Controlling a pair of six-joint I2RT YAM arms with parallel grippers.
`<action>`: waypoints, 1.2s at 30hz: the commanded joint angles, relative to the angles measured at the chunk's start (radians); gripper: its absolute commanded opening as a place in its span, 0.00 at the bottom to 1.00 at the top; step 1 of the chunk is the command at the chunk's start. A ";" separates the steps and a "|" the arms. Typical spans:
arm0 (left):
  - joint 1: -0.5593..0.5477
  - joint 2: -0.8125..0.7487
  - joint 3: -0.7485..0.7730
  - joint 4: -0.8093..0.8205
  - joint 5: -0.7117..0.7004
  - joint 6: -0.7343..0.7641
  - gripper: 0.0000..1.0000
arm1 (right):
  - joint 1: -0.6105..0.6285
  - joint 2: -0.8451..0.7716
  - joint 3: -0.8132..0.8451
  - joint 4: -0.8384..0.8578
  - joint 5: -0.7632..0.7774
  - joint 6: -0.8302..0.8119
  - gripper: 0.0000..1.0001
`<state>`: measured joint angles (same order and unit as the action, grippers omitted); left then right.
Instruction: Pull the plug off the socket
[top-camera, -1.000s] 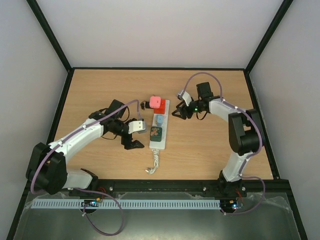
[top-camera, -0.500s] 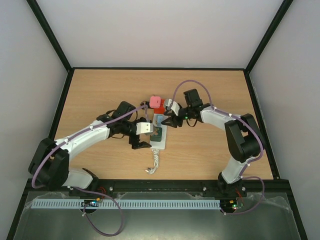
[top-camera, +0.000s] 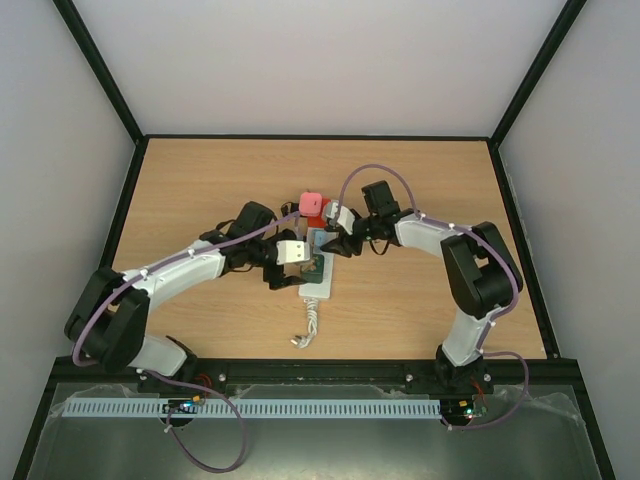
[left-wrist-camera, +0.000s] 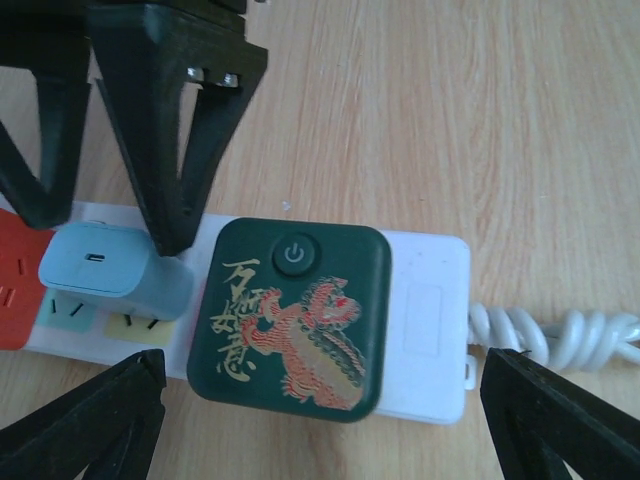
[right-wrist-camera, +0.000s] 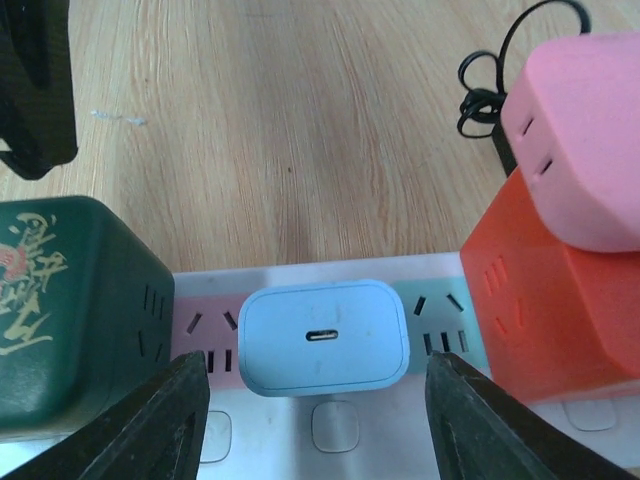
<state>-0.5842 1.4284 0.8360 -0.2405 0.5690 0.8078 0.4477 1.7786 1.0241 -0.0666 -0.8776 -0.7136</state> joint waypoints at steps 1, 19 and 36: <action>-0.005 0.037 -0.001 0.068 -0.006 0.019 0.88 | 0.012 0.029 0.029 0.001 0.002 -0.041 0.59; -0.019 0.149 0.036 0.096 0.002 0.036 0.82 | 0.038 0.133 0.087 0.000 -0.002 -0.047 0.54; 0.011 0.188 0.114 0.020 0.084 0.055 0.49 | 0.051 0.166 0.065 0.008 -0.008 -0.001 0.28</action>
<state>-0.5922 1.6093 0.8967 -0.1757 0.5831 0.8307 0.4786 1.9083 1.0859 -0.0563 -0.8700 -0.7383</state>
